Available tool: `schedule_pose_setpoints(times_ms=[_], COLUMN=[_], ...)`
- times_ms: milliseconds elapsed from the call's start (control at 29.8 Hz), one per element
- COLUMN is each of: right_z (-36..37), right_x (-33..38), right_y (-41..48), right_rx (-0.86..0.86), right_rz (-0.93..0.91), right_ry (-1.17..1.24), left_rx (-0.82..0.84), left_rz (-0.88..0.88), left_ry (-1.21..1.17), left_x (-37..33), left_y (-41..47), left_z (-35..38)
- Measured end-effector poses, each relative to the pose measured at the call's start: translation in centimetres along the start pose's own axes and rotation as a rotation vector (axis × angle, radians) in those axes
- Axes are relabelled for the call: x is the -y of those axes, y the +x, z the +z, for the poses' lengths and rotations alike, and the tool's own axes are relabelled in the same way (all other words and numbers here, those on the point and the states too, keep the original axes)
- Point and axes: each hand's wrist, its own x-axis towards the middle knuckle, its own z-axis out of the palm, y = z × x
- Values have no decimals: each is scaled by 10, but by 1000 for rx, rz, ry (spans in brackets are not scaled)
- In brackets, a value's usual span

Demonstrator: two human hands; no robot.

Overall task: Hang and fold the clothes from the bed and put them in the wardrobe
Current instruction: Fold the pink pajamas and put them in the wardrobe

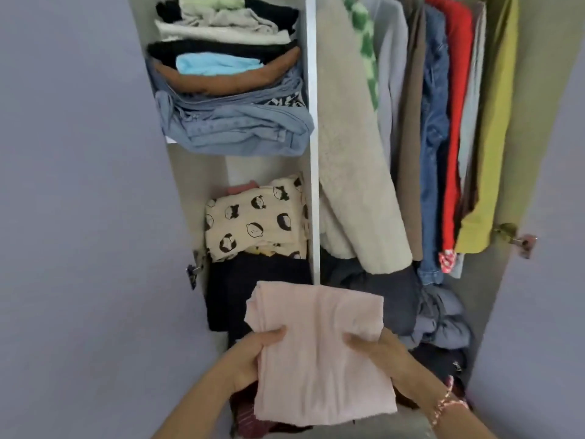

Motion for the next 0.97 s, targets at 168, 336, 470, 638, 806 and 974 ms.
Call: schedule_pose_setpoints(times_ms=[168,336,470,638,806,974], right_z=[42,76,105,146,170,166], right_x=[51,111,157,197,161,165], right_y=[41,115,190,262,328,357], right_rx=[18,-22,-128,-588,-313,-311], right_rz=[-177,-331,-461,-532,-667,-630], right_ry=[-82,-182,-327,-832,-1319,-1331], left_rx=[-144,-271,-373,-756,-928,-748], left_rz=[199,381,519,685,1064,693], left_ry=[-5,-64,-84,274,1498,1518], left_x=[-52,-124,-193,-261,-241,-250], left_y=[9,47,99,181,247,277], left_z=[-30,-51,-67,-89,-102,-123])
